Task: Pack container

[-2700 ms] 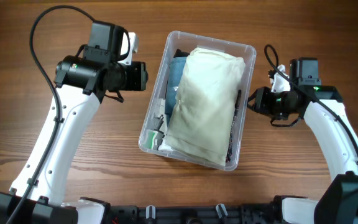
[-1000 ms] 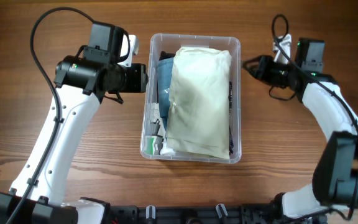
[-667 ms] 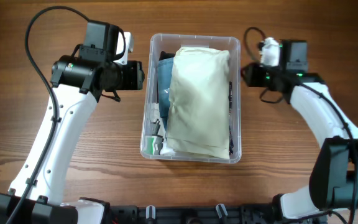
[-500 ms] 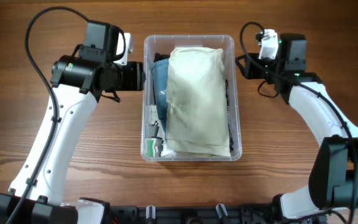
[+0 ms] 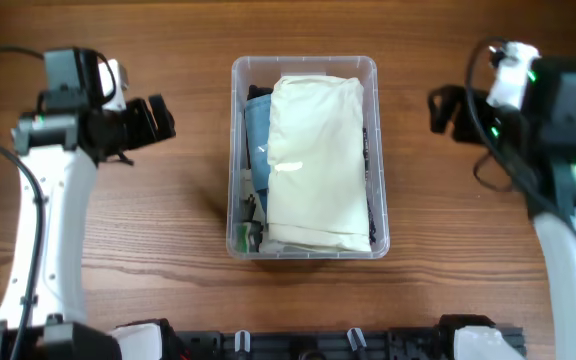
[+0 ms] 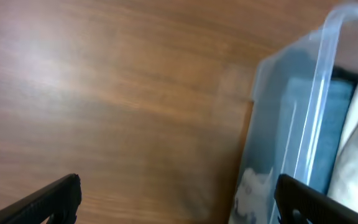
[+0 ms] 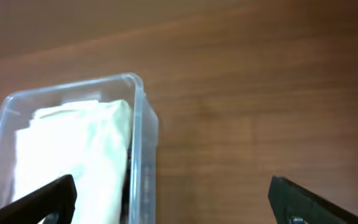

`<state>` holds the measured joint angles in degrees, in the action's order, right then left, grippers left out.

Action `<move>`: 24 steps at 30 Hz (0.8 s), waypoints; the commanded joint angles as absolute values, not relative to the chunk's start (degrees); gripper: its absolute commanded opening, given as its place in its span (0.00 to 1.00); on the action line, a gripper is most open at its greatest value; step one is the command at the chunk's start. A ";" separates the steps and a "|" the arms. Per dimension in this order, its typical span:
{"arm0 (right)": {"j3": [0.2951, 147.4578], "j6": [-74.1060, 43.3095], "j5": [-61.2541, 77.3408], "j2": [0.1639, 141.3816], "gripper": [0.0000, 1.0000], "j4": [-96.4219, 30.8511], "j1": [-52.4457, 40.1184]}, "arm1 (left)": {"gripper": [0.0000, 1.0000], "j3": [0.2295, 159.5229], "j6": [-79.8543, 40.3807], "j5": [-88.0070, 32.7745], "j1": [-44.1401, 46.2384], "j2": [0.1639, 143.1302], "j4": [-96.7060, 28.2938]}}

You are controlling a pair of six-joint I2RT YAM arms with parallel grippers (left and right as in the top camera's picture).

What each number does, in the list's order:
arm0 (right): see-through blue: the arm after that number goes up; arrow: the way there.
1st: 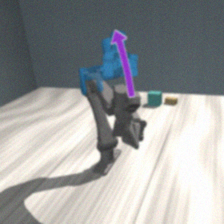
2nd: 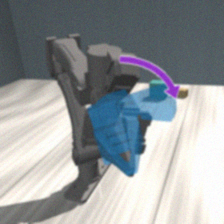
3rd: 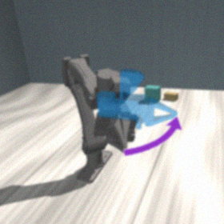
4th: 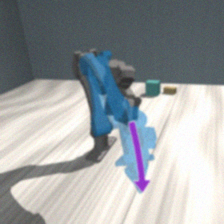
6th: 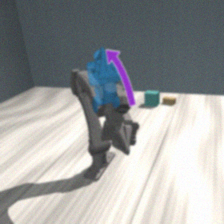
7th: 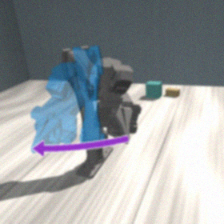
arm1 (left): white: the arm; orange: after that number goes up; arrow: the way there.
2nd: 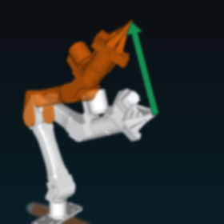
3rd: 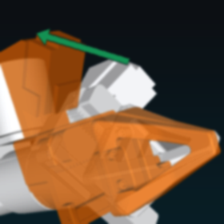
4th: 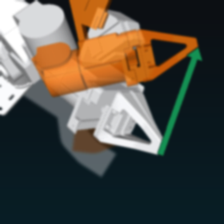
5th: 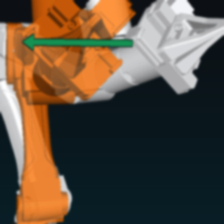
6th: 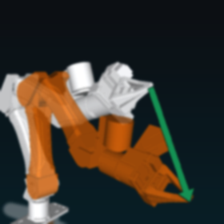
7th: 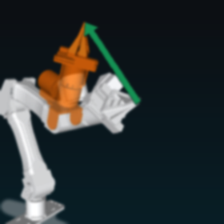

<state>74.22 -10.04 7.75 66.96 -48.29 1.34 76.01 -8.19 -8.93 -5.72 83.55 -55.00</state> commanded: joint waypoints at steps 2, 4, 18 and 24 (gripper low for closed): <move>63.94 -12.45 4.27 45.43 1.00 -49.43 1.48 | 1.00 58.76 -8.12 -14.06 -5.63 65.49 -47.46; 57.10 -12.60 4.23 30.52 1.00 -51.05 1.48 | 1.00 51.40 -9.15 -15.46 -5.58 53.45 -45.23; 40.64 -118.65 5.37 11.40 1.00 -63.79 1.48 | 1.00 46.87 -9.85 -15.42 -5.58 33.87 -44.60; 40.64 -118.65 2.15 11.40 1.00 -62.89 1.48 | 1.00 46.87 -9.85 -15.42 -5.58 33.87 -44.60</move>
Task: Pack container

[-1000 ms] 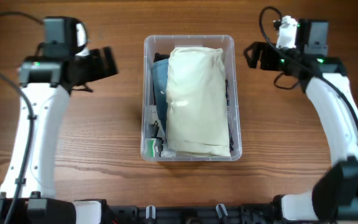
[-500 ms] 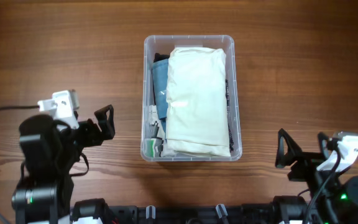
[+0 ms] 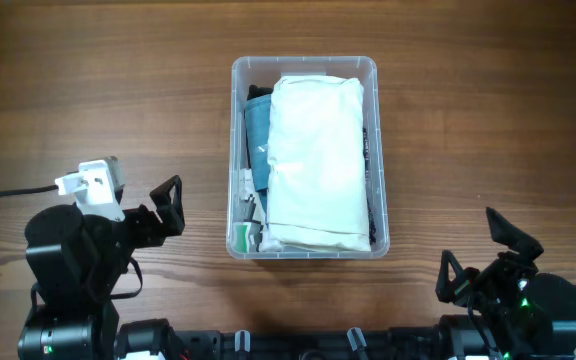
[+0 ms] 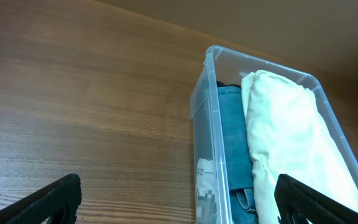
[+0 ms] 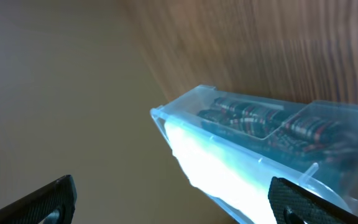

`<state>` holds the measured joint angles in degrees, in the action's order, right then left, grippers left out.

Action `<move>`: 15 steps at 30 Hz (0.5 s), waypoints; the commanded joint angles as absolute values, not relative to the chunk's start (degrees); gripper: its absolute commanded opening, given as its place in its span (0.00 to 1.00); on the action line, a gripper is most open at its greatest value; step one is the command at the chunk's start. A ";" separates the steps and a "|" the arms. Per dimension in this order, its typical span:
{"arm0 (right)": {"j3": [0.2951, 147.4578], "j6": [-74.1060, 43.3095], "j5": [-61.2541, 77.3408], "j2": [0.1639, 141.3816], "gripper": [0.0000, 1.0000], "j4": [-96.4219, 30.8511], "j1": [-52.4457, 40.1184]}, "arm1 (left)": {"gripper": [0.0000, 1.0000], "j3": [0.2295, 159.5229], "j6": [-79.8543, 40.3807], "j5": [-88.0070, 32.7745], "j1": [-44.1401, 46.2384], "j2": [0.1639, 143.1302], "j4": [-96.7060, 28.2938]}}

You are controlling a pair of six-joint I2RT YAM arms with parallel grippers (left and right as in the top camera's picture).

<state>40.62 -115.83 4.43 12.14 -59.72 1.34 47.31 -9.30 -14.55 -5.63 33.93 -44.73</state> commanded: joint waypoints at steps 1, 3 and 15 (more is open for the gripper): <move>40.64 -118.10 2.15 11.40 1.00 -65.30 1.48 | 1.00 46.87 -9.85 -15.42 -5.58 33.87 -44.60; 40.64 -110.76 3.95 11.29 1.00 -76.18 1.48 | 1.00 46.87 -9.85 -15.42 -5.58 33.87 -44.60; 40.36 -56.36 -3.40 9.04 1.00 -52.84 1.48 | 1.00 46.87 -9.85 -15.42 -5.58 33.87 -44.60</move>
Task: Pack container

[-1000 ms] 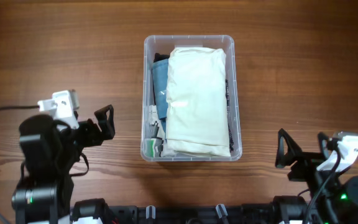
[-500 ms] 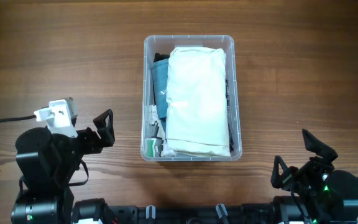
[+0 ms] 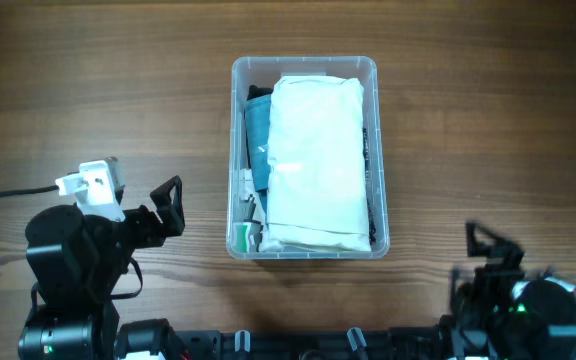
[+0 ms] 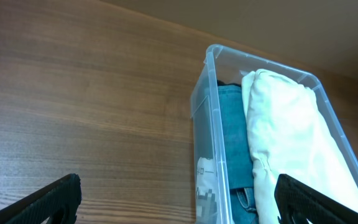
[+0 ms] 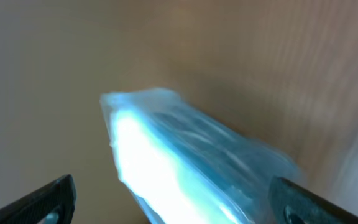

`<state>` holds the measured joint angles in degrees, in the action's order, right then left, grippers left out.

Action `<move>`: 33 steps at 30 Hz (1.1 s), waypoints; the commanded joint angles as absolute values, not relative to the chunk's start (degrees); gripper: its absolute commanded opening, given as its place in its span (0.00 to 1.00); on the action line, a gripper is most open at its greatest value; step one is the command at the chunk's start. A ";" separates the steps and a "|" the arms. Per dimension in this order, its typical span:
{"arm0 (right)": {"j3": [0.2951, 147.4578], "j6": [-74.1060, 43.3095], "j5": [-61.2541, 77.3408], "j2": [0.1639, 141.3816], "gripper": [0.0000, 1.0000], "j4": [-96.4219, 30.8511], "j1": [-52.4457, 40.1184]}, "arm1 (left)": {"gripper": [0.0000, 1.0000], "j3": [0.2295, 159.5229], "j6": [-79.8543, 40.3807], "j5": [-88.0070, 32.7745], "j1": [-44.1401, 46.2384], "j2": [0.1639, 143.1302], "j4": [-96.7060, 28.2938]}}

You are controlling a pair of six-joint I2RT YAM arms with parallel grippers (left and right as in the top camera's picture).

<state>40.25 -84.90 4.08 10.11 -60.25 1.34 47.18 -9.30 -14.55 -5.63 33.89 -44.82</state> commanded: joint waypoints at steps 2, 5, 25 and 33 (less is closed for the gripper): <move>38.98 -30.68 -2.98 8.99 1.00 -45.45 1.48 | 1.00 46.87 -9.85 -15.42 -5.58 33.87 -44.60; 31.92 -2.24 5.89 5.85 1.00 -35.94 1.48 | 1.00 46.87 -9.85 -15.42 -5.58 33.87 -44.60; 4.89 22.52 25.80 0.21 1.00 -10.92 1.48 | 1.00 46.87 -9.85 -15.40 -5.58 33.87 -44.60; 4.89 22.52 25.78 1.28 1.00 -10.96 1.48 | 1.00 46.87 -9.85 -15.42 -5.58 33.87 -44.60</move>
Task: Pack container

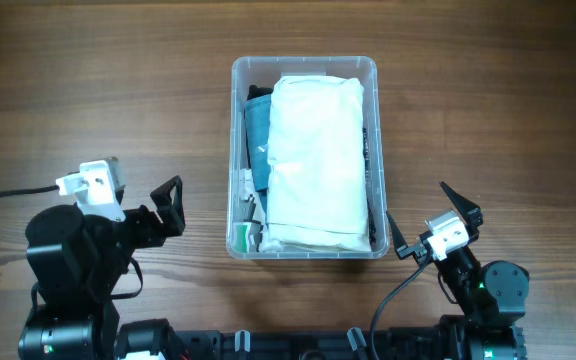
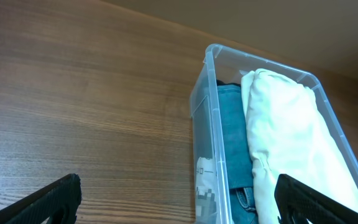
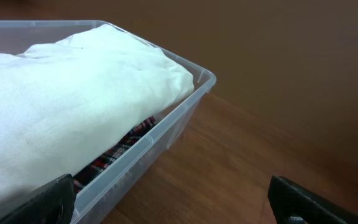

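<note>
A clear plastic container (image 1: 303, 63) stands mid-table, filled by a folded cream cloth (image 1: 313, 160) over blue jeans (image 1: 258, 140) and a dark plaid garment (image 1: 370, 190). My left gripper (image 1: 168, 205) stands open to the near left of it, nothing between its fingers. In the left wrist view this gripper (image 2: 179, 202) faces the container (image 2: 211, 93), the jeans (image 2: 232, 137) and the cream cloth (image 2: 291, 137). My right gripper (image 1: 426, 220) is open and empty by the container's near right corner. The right wrist view shows the gripper (image 3: 176, 202), container rim (image 3: 191, 102), cream cloth (image 3: 61, 93) and plaid (image 3: 120, 149).
The container rests on a brown wooden table (image 1: 98, 90). A black rail (image 1: 298, 345) with the arm bases runs along the near edge. A labelled tag (image 1: 243, 190) shows inside the container's left wall.
My right gripper was at the near right edge, its view blurred; now it sits closer to the container's near right corner, facing it. The left gripper and the container's contents are unchanged.
Both grippers were first open beside the container's far end, one on each side. Then both were drawn back to the table's near edge, still open. The left one stayed there; the right one shifted and now points at the container's near right corner.
</note>
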`<state>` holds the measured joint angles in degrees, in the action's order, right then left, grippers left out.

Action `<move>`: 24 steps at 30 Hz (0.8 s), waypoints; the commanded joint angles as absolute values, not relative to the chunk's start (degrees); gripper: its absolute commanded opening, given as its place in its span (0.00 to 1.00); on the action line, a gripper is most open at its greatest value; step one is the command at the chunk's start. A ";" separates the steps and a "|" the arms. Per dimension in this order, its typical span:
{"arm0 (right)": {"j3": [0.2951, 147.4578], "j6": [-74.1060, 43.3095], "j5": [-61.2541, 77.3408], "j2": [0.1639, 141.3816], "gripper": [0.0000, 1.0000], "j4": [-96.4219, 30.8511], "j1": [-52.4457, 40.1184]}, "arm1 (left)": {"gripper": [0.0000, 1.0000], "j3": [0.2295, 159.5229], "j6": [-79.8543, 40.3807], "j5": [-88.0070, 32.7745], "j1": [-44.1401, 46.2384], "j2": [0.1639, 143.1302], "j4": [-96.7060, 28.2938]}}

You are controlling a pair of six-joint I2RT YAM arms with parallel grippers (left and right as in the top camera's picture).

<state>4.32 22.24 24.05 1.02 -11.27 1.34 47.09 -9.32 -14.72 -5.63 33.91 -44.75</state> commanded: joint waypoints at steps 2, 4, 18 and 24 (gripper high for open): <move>4.89 22.50 25.78 1.28 1.00 -10.96 1.48 | 1.00 46.87 -9.85 -15.40 -5.58 33.87 -44.60; 4.89 22.52 25.78 1.28 1.00 -10.96 1.48 | 1.00 46.87 -9.85 -15.42 -5.58 33.87 -44.60; 4.89 22.50 18.00 1.30 1.00 -10.96 1.48 | 1.00 46.87 -9.85 -15.42 -5.37 33.87 -44.60; 4.89 22.50 8.56 1.30 1.00 -11.18 1.48 | 1.00 46.87 -9.85 -15.42 -5.37 33.65 -44.62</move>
<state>4.32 22.24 12.51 1.06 -11.29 1.34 47.09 -9.30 -14.72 -5.63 33.91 -44.75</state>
